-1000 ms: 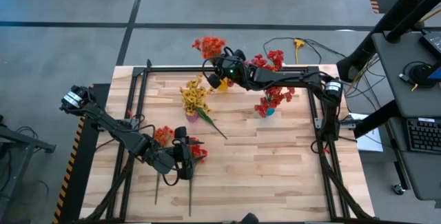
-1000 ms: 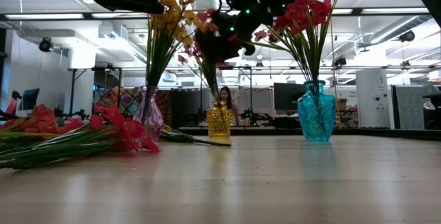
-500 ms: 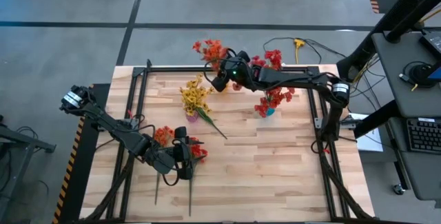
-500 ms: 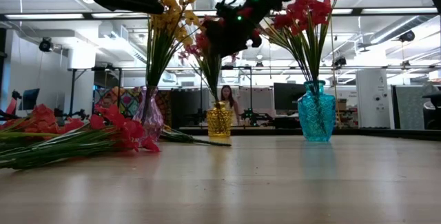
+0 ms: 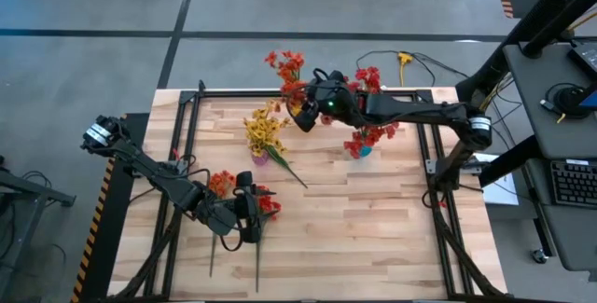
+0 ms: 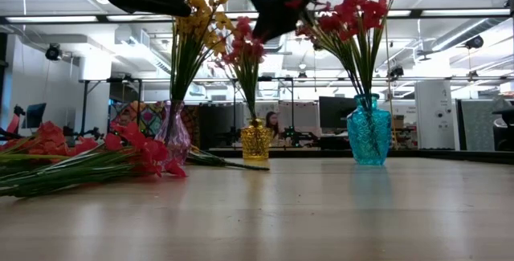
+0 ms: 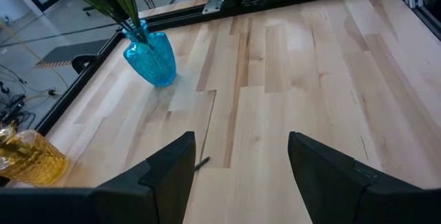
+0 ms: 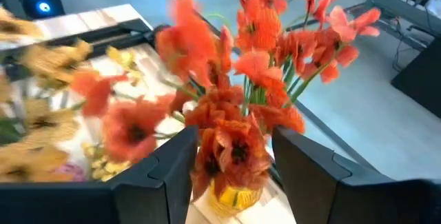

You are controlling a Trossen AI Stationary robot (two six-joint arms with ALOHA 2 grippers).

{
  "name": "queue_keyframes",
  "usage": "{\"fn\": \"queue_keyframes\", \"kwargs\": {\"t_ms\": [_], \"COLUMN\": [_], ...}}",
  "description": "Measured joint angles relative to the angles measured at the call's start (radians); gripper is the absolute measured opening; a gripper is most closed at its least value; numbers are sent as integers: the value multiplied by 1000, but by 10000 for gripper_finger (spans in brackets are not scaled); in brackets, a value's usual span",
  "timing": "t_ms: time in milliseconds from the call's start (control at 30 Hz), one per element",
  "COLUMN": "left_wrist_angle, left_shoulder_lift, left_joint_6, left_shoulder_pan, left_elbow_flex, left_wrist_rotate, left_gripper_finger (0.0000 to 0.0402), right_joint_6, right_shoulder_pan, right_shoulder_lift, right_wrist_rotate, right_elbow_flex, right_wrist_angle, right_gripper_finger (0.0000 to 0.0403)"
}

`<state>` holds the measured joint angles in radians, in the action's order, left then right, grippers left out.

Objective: Sort flowers into vase by color
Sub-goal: Put the right orange flower into the yellow vase, then put the orange flower into the yellow vase

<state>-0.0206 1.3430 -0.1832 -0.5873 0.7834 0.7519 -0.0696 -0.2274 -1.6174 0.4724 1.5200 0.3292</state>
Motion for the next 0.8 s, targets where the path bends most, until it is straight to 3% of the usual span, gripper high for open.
{"fn": "queue_keyframes", "kwargs": {"t_ms": [167, 333, 433, 600, 667, 800], "left_wrist_angle": [-6, -103, -280, -591, -650, -671], "left_shoulder_lift": [1, 1, 1, 8, 22, 63], "left_joint_6": [-72, -173, -355, -802, -932, -1052], "left_shoulder_pan": [-4, -25, -50, -118, -155, -212], "left_elbow_flex": [23, 121, 199, 289, 311, 341], "left_wrist_rotate": [-15, -144, -168, -199, -227, -311], "left_gripper_finger": [214, 214, 214, 214, 214, 214], "right_joint_6": [1, 28, 43, 63, 67, 49], "right_shoulder_pan": [43, 106, 147, 219, 246, 294], "right_shoulder_lift": [65, 131, 167, 215, 230, 266], "right_wrist_rotate": [0, -1, -1, 0, -1, -1], "right_elbow_flex": [0, 0, 0, 0, 0, 0], "right_wrist_angle": [50, 104, 131, 194, 222, 304], "right_gripper_finger": [180, 180, 180, 180, 179, 173]}}
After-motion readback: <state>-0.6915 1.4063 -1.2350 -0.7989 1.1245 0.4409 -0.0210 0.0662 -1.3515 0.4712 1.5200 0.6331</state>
